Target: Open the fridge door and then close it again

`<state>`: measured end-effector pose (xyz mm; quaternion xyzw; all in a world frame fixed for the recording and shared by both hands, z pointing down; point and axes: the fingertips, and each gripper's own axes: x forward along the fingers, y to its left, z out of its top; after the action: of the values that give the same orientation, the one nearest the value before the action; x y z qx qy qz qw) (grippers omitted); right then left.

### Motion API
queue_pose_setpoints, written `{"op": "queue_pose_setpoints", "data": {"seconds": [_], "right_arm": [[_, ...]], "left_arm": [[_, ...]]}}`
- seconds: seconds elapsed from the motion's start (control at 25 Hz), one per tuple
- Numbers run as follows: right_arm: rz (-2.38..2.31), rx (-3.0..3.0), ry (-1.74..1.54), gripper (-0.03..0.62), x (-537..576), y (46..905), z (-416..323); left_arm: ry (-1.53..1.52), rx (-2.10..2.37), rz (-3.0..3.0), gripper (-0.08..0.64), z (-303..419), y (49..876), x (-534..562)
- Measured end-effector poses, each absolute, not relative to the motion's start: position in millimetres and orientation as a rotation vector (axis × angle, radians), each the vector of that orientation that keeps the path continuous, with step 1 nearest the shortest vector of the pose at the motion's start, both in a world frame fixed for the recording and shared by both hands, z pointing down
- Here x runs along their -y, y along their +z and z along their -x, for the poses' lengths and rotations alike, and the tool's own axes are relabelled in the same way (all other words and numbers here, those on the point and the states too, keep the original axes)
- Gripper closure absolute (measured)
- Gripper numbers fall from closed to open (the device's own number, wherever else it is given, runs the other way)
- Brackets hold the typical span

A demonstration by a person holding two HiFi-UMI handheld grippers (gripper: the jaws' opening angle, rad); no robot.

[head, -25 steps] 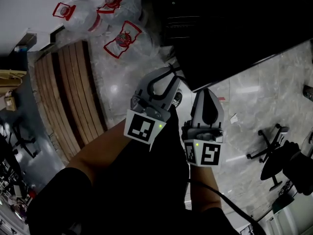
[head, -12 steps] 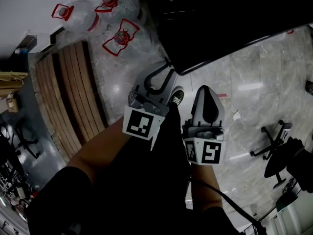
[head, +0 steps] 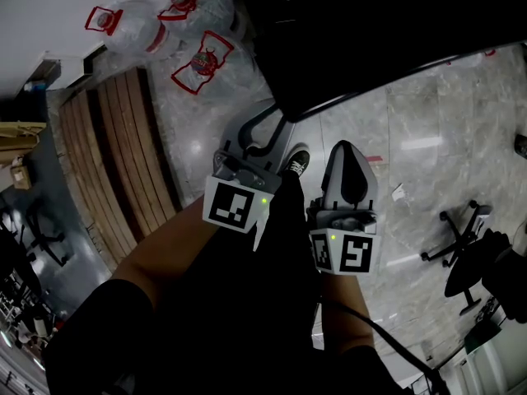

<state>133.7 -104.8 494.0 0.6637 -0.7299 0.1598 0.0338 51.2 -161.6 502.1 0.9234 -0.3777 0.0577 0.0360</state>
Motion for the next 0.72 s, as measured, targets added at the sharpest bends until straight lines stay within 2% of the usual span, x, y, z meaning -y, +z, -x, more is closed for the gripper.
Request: {"op": "queue_pose_setpoints", "data": {"seconds": [0.72], "right_arm": [[-1.962, 2.296, 0.479, 0.577, 167, 487, -123]], "left_arm": [[0.173, 1.28, -2.776, 0.476, -28, 504, 246]]}}
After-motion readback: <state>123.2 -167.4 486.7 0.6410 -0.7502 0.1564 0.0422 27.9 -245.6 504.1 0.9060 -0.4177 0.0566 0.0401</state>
